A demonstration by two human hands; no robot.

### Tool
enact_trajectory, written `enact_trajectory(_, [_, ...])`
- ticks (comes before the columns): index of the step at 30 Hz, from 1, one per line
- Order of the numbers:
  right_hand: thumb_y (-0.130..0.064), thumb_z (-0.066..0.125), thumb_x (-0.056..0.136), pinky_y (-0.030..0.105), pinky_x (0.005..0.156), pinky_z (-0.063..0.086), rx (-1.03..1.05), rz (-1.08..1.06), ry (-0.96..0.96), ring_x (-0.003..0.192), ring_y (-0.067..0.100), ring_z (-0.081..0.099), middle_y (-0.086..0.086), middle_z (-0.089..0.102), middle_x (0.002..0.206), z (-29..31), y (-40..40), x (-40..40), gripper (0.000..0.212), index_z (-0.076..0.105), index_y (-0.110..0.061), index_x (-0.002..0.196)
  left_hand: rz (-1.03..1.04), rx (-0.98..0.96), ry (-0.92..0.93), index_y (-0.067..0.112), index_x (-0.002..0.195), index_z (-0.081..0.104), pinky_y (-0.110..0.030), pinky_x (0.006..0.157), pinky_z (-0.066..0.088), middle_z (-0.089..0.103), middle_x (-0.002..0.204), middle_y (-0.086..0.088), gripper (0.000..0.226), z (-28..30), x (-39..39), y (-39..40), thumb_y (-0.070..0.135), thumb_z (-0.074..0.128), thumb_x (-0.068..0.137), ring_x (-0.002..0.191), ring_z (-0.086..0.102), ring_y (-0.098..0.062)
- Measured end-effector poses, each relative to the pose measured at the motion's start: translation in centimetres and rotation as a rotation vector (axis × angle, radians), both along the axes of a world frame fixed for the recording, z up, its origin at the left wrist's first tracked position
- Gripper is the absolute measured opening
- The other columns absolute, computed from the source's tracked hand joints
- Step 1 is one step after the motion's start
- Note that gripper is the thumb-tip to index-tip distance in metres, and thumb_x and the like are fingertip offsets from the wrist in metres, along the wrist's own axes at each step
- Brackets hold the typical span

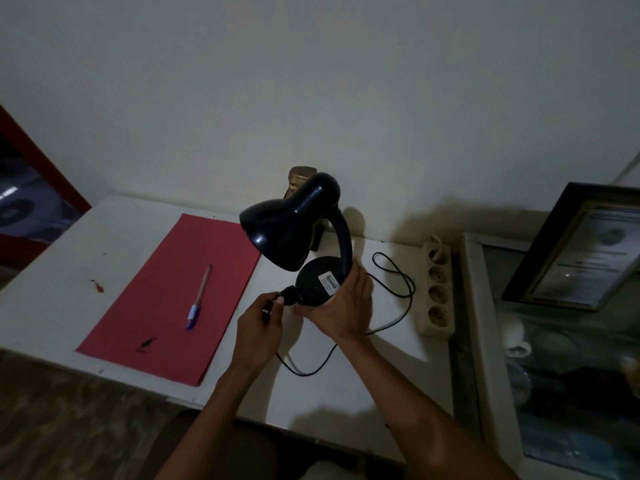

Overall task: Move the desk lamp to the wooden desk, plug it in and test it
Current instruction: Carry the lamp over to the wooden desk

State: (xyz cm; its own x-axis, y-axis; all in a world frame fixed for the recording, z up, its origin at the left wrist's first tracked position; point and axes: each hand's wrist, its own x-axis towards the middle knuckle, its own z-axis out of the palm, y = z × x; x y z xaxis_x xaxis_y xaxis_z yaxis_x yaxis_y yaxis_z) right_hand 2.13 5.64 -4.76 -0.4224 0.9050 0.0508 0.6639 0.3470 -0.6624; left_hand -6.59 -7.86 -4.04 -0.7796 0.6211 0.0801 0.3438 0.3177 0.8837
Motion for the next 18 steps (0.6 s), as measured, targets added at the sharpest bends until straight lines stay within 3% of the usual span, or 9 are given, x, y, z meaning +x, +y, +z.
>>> enact_trajectory(8, [-0.078,0.073,0.027,0.043,0.113,0.041,0.022,-0.062,-0.003,0.136,0.028,0.036,0.007,0.040,0.146,-0.2,-0.3,-0.9,0.140,0.032,-0.011,0.143,-0.004,0.019,-0.028,0.020,0.116,0.065,-0.004,0.059,0.044,0.070,0.091,0.009,0.023,-0.1,0.1,-0.4,0.027,0.050,0.100,0.074,0.061,0.006])
enact_trajectory(13, [-0.073,0.075,0.027,0.044,0.111,0.041,0.033,-0.063,0.002,0.133,0.028,0.037,0.005,0.043,0.143,0.3,-0.2,-0.8,0.134,0.035,-0.013,0.140,-0.007,0.048,-0.055,0.019,0.115,0.066,-0.007,0.056,0.044,0.067,0.084,0.008,0.023,0.2,-0.2,-0.9,0.028,0.050,0.100,0.067,0.059,0.004])
enact_trajectory(18, [-0.070,0.074,0.025,0.044,0.112,0.039,0.066,-0.024,-0.006,0.132,0.028,0.038,0.006,0.044,0.142,1.3,0.2,-0.3,0.134,0.036,-0.013,0.140,0.003,0.078,-0.043,0.025,0.111,0.065,-0.006,0.058,0.045,0.067,0.090,0.015,0.018,1.2,-0.4,-0.9,0.025,0.050,0.100,0.072,0.060,0.006])
